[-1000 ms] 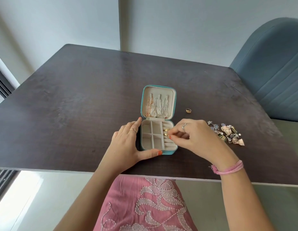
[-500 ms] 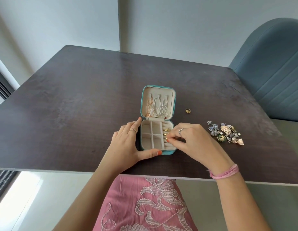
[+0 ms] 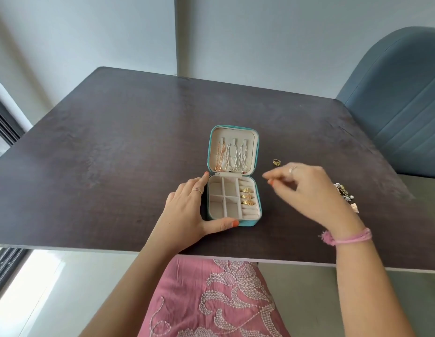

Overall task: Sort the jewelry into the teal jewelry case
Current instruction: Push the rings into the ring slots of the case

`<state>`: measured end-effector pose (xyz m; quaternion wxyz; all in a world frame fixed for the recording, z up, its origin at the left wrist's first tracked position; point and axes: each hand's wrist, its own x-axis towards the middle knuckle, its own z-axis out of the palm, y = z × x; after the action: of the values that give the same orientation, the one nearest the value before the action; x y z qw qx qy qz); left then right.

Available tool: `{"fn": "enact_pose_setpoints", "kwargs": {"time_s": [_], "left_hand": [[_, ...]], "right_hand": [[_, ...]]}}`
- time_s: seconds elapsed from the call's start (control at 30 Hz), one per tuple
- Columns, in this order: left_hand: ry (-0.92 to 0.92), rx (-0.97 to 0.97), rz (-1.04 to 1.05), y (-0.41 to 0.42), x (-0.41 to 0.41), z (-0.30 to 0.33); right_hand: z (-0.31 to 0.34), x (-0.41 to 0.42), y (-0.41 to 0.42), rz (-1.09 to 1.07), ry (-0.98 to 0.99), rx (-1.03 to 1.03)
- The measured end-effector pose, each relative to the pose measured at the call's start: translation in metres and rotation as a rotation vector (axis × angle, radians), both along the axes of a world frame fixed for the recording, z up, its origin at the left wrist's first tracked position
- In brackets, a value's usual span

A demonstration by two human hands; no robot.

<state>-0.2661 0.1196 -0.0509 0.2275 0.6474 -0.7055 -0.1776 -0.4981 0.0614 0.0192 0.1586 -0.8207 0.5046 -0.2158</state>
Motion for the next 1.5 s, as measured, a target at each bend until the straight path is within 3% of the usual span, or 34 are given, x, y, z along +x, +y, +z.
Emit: {"fn": "enact_pose_setpoints", "kwargs": {"time_s": [0.1, 0.33, 0.63, 0.87, 1.03, 1.2, 1.5], "left_hand": [[-0.001, 0.009, 0.001, 0.000, 0.000, 0.001], [0.008, 0.023, -0.002, 0.000, 0.000, 0.002], [0.006, 0.005, -0.008, -0.001, 0.000, 0.002], [0.018, 0.018, -0.010, 0.000, -0.001, 0.005], [0.015, 0.019, -0.007, 0.000, 0.000, 0.004], [0.003, 0.004, -0.005, -0.001, 0.001, 0.001], [0.013, -0.033, -0.003, -0.002, 0.001, -0.002]], "right_hand": [[-0.005, -0.013, -0.031, -0.158, -0.057, -0.013], [-0.027, -0.018, -0.092, -0.165, 0.158, 0.158], [-0.038, -0.016, -0.088, -0.185, 0.202, 0.008], [-0.034, -0.019, -0.032, -0.230, -0.061, 0.011], [-0.013, -0.008, 0.017, -0.030, -0.296, 0.185], [-0.015, 0.009, 0.028, 0.159, -0.107, 0.156], [-0.022, 0.019, 0.026, 0.155, 0.055, 0.013]]}}
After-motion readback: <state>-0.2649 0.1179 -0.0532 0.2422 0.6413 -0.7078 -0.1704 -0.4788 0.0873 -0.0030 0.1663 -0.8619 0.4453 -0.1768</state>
